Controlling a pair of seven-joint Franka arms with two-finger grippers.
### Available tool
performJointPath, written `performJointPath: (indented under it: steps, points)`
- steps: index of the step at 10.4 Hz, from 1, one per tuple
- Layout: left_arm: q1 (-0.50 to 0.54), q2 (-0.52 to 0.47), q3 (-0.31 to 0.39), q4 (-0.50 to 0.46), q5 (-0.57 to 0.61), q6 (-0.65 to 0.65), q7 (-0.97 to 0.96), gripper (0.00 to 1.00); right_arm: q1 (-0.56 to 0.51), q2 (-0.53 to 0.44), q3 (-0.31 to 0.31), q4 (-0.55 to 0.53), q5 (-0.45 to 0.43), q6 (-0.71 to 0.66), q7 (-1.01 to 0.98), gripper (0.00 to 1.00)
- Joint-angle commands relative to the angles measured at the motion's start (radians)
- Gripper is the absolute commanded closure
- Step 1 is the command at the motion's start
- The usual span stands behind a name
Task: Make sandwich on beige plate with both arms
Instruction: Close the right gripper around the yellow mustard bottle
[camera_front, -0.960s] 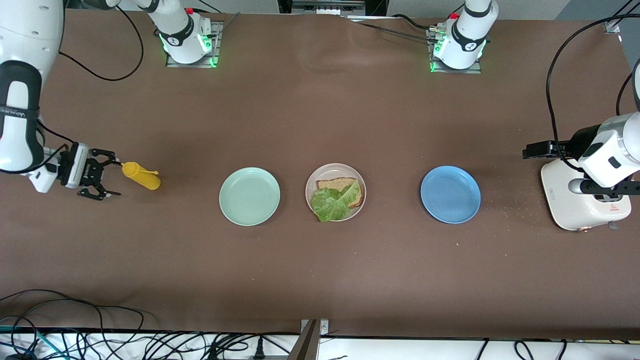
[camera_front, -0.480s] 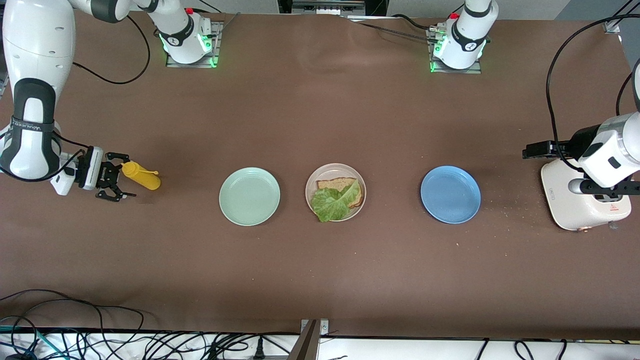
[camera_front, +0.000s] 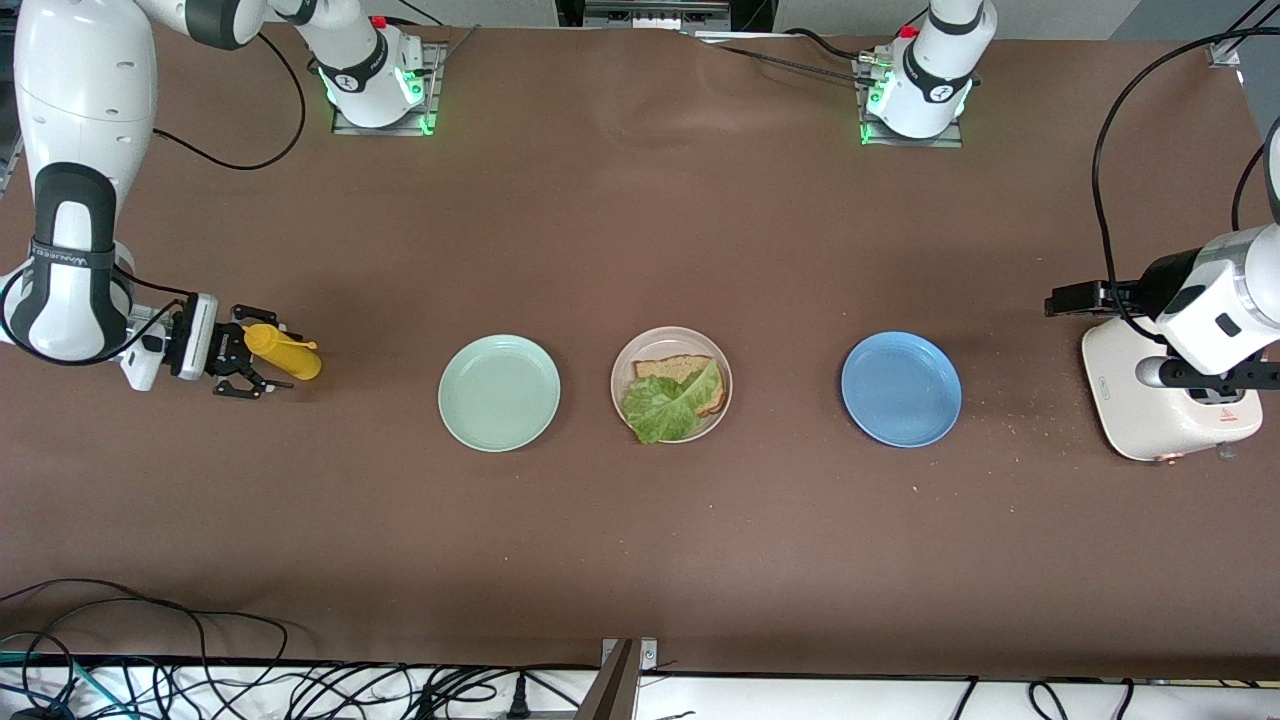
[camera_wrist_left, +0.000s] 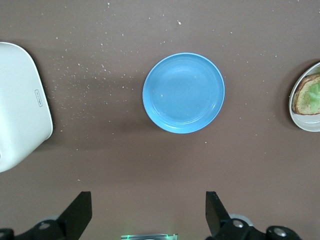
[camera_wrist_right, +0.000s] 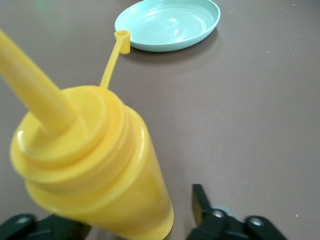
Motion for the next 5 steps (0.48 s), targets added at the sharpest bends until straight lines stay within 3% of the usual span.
performJointPath:
  steps: [1, 5]
  points:
    - [-0.007, -0.004, 0.002, 0.004, 0.033, -0.013, -0.009, 0.0, 0.003, -0.01, 0.009, 0.006, 0.025, 0.003, -0.01, 1.0]
    - [-0.009, -0.004, 0.002, 0.002, 0.033, -0.018, -0.01, 0.0, 0.154, -0.02, -0.002, 0.113, -0.02, 0.099, 0.144, 1.0]
